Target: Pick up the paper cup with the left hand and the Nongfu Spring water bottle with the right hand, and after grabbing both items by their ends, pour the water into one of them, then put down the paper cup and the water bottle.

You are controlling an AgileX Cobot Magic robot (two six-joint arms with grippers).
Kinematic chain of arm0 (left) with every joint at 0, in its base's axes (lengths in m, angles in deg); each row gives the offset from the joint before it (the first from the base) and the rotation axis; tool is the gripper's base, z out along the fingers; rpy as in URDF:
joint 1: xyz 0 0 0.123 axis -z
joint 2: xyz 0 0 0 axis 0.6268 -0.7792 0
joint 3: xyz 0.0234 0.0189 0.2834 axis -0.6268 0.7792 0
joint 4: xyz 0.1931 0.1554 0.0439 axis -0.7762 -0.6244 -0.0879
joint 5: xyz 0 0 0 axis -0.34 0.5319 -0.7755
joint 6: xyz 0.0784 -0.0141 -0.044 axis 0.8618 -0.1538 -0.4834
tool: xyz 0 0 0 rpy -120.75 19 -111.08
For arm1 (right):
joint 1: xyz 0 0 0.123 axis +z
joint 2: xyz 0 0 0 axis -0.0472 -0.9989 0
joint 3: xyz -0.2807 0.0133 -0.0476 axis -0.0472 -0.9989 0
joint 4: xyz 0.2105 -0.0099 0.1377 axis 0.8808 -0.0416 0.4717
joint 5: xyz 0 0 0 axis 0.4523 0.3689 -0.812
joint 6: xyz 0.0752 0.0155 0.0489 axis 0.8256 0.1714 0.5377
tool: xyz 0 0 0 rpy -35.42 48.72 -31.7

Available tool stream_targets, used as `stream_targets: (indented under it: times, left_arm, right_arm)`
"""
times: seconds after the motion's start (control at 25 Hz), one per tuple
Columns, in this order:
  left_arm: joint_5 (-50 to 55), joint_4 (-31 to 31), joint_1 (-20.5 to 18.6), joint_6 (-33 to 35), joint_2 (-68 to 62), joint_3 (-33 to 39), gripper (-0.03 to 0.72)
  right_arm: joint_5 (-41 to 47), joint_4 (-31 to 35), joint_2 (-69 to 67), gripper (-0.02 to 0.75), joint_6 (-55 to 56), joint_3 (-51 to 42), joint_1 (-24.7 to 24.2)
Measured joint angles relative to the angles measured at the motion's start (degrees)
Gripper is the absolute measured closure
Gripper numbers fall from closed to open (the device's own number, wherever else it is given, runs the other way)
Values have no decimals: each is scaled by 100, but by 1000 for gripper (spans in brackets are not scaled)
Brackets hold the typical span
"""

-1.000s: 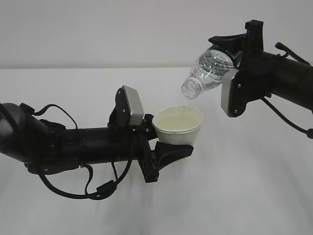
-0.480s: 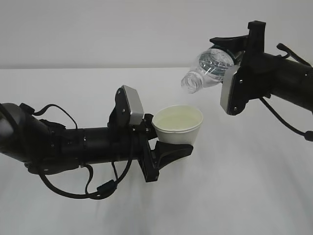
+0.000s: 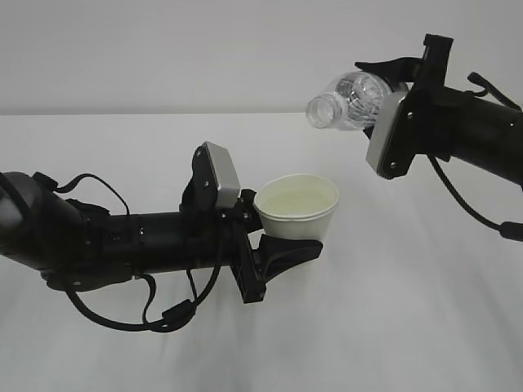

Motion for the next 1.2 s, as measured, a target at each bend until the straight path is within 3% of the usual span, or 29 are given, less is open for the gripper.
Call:
stream_targets:
  times: [1.2]
  left_arm:
    - [0,0,0,0,0,0,269]
  right_arm:
    - [87,689,0,291,3171,-37,0]
